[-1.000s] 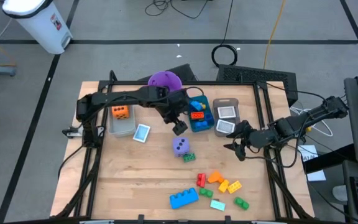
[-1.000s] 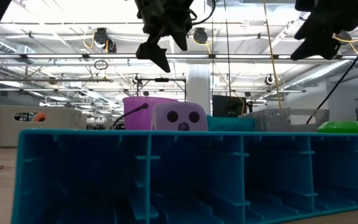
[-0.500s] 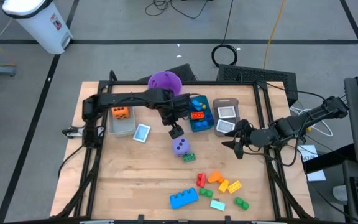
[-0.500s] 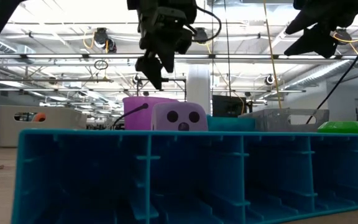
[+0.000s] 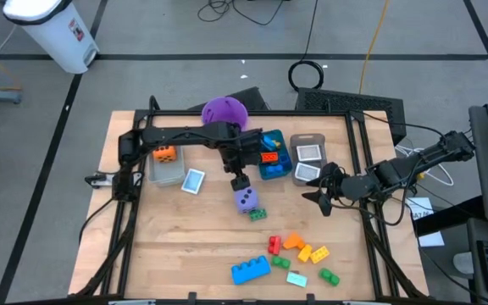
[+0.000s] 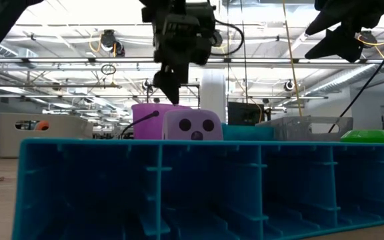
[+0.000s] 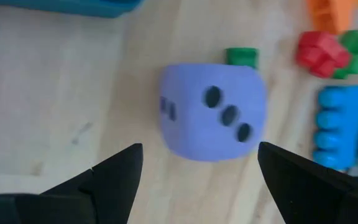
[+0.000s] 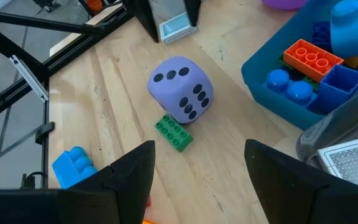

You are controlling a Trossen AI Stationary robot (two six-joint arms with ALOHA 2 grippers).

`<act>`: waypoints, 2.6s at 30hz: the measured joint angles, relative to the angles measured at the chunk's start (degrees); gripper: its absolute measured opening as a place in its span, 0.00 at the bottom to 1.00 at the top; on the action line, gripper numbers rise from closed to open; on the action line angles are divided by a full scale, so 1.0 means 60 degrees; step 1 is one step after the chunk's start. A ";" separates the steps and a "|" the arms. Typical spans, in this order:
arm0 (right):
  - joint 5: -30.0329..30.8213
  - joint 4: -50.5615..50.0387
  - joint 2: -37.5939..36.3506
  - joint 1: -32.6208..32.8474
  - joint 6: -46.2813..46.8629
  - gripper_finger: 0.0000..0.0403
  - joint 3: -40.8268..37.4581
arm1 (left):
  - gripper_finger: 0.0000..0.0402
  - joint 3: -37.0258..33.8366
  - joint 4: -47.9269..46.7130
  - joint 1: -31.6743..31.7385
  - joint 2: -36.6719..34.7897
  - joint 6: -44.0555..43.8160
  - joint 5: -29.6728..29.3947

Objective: Pick & Place Toys
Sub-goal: Put the purple die into the gray bin

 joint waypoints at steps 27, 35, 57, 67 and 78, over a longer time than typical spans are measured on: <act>-0.0010 0.0056 -0.0004 -0.0002 0.0390 0.60 0.0000 | 0.81 -0.0007 0.0910 0.0212 0.1421 0.0890 0.1400; -0.0014 0.0051 -0.0002 -0.0004 0.0422 0.60 0.0004 | 0.81 -0.0004 0.0991 0.0200 0.1782 0.1055 0.1962; -0.0015 0.0016 -0.0004 -0.0004 0.0561 0.60 0.0004 | 0.81 0.0015 0.0401 0.0315 0.2249 0.1795 0.2818; -0.0015 0.0004 0.0000 -0.0003 0.0634 0.60 0.0004 | 0.58 0.0006 0.0404 0.0301 0.2252 0.1925 0.2991; -0.0015 -0.0004 0.0000 -0.0004 0.0628 0.60 0.0004 | 0.47 0.0000 0.0401 0.0299 0.2252 0.1942 0.2980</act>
